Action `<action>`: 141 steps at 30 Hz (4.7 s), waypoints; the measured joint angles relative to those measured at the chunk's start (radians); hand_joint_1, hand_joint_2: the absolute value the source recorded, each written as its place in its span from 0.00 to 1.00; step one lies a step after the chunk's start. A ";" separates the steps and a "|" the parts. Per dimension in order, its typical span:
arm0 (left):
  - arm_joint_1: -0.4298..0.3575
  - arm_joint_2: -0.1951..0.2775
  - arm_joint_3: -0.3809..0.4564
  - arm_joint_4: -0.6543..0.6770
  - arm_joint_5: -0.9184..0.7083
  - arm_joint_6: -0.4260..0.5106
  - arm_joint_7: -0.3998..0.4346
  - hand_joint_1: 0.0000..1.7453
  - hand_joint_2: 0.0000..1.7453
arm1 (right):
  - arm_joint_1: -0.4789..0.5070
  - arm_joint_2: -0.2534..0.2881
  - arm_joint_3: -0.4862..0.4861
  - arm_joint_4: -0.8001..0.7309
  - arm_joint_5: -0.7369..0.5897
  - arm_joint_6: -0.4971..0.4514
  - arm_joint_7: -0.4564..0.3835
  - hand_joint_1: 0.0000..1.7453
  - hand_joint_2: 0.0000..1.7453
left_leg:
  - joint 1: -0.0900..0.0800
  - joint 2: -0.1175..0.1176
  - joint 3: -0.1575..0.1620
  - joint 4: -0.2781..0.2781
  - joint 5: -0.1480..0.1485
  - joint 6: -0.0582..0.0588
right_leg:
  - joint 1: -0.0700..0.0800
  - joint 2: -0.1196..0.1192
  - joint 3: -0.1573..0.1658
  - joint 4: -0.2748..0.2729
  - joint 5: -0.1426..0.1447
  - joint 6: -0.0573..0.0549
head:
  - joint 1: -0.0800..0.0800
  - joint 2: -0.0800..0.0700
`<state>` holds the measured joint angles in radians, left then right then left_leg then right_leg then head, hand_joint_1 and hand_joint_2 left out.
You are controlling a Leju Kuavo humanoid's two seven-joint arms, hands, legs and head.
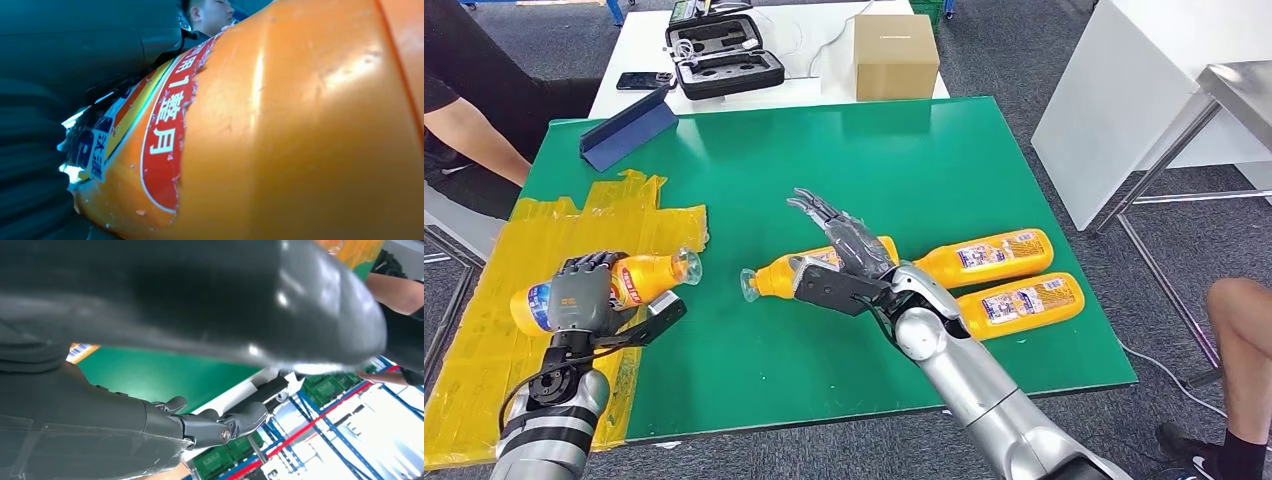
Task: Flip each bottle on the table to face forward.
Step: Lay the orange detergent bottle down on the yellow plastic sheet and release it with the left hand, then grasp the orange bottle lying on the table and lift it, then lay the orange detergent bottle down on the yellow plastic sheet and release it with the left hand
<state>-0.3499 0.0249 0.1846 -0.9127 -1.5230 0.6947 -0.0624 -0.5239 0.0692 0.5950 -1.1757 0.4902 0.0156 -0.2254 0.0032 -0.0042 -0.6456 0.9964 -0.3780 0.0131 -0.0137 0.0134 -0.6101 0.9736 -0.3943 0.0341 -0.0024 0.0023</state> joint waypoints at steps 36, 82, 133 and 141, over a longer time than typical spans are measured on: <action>-0.244 0.111 -0.280 0.450 0.141 -0.204 -0.088 0.00 0.00 | -0.282 0.082 0.031 0.541 0.082 0.015 0.104 0.00 1.00 | 0.000 -0.005 0.002 0.000 0.006 -0.002 | 0.000 -0.003 0.001 0.004 0.002 0.001 | 0.000 0.000; -0.051 -0.082 -0.065 -0.126 1.167 -0.806 -0.559 0.00 0.00 | -0.311 0.077 0.051 0.857 0.407 0.155 0.399 0.59 1.00 | 0.000 0.000 0.001 0.000 0.006 -0.002 | 0.000 -0.002 -0.002 0.004 0.004 -0.001 | 0.000 0.000; 0.342 -0.108 -0.192 -0.433 1.705 -1.071 -0.272 0.00 1.00 | 0.079 0.191 -0.037 0.163 0.262 -0.349 -0.004 1.00 1.00 | 0.000 0.000 -0.010 0.000 0.004 -0.004 | 0.000 0.002 -0.011 0.004 0.003 -0.002 | 0.000 0.000; 0.351 -0.124 -0.246 -0.502 1.666 -1.041 -0.306 0.00 1.00 | 0.087 0.213 0.011 0.214 0.280 -0.296 0.000 1.00 1.00 | 0.000 0.000 -0.010 0.000 0.004 -0.004 | 0.000 0.002 -0.012 0.004 0.003 -0.002 | 0.000 0.000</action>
<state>0.0015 -0.0993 -0.0618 -1.4146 0.1431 -0.3466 -0.3682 -0.4369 0.2827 0.6057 -0.9613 0.7700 -0.2800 -0.2255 0.0035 -0.0042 -0.6555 0.9962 -0.3741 0.0094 -0.0133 0.0150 -0.6219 0.9777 -0.3916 0.0321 -0.0019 0.0023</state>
